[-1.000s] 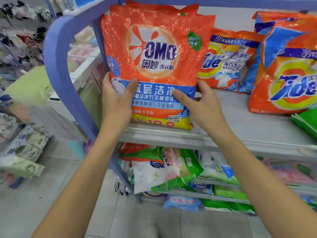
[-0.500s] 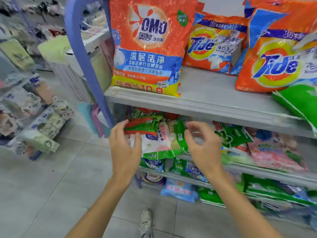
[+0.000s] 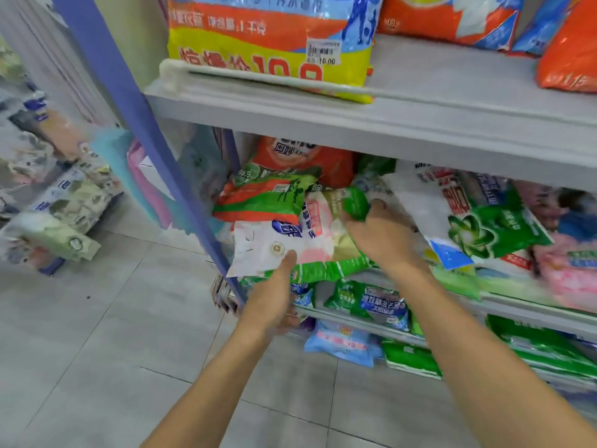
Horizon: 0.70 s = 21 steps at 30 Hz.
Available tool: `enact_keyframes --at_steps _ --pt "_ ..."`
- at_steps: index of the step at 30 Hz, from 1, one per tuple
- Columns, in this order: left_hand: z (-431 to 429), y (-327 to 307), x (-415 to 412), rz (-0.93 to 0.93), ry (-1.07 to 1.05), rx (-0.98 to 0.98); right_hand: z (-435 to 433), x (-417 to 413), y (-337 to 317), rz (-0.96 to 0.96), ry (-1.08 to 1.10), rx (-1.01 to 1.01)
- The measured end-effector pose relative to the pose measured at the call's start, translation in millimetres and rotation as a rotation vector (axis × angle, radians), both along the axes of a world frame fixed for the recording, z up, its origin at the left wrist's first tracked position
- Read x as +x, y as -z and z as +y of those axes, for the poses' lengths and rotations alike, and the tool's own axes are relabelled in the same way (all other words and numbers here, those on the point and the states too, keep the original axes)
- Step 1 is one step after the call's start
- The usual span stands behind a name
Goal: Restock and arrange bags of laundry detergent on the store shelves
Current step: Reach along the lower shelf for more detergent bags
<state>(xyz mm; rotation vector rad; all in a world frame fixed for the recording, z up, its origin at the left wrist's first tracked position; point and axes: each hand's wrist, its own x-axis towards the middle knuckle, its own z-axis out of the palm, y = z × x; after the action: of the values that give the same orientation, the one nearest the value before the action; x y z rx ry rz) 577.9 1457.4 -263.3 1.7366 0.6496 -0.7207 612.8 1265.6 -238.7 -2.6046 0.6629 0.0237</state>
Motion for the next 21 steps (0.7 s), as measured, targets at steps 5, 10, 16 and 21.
enact_keyframes --at_steps 5,10,16,21 --pt "-23 10 7 0.135 -0.219 -0.564 12 18 10 0.064 0.054 -0.057" --pt "-33 11 13 0.211 -0.469 -0.869 26 3 -4 -0.152 0.114 0.058" --pt "-20 2 2 0.189 -0.424 -0.797 48 -32 -21 -0.239 0.236 0.611" --pt "-9 0 -24 0.080 -0.425 -0.934 43 -82 -24 -0.295 0.446 1.301"
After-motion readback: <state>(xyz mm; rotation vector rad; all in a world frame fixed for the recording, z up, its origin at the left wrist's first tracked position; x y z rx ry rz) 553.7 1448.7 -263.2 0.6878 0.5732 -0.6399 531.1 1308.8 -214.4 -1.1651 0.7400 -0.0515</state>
